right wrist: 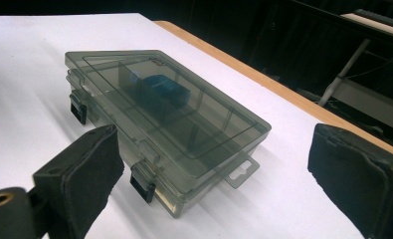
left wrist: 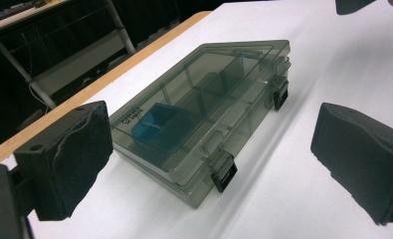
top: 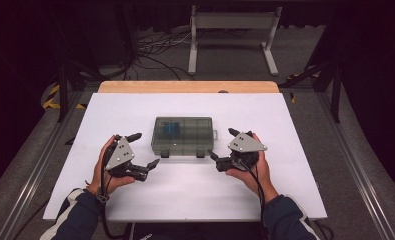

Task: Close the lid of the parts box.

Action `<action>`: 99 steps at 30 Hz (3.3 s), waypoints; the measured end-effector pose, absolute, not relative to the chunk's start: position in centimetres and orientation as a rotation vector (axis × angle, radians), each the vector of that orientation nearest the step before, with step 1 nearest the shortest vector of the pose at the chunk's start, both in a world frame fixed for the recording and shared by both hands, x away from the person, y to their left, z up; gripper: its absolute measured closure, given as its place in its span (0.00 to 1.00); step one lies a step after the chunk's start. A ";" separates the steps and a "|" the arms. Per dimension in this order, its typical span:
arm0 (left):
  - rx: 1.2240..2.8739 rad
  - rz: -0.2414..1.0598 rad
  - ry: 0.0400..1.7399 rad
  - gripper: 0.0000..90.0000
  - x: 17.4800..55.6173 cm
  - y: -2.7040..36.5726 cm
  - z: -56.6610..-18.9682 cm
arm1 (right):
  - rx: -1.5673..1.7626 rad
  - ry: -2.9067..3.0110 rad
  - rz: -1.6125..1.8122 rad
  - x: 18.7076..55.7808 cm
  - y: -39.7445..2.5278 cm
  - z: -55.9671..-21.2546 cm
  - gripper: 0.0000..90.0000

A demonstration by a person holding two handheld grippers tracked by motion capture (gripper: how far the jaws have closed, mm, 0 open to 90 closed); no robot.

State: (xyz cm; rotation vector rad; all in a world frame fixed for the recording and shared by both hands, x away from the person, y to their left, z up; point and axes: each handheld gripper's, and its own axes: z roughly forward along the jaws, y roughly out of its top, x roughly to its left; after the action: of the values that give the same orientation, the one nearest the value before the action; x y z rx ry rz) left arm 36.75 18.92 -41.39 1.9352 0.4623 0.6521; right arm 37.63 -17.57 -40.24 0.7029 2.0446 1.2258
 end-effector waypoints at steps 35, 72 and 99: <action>1.967 0.681 0.462 0.04 33.7 21.7 -42.2 | 0.717 2.023 1.130 33.7 -22.4 -40.4 0.07; 1.990 0.623 0.550 0.04 31.6 24.6 -44.8 | 0.797 1.997 1.131 30.3 -26.4 -43.8 0.06; 2.022 0.598 0.540 0.04 32.0 24.1 -45.3 | 0.817 1.960 1.067 30.3 -25.8 -43.8 0.08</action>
State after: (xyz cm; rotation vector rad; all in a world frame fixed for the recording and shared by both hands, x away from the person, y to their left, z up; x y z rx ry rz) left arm 31.97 24.06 -45.26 2.0216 0.5398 0.5982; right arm 30.25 -25.78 -43.77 0.8169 1.9596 1.0667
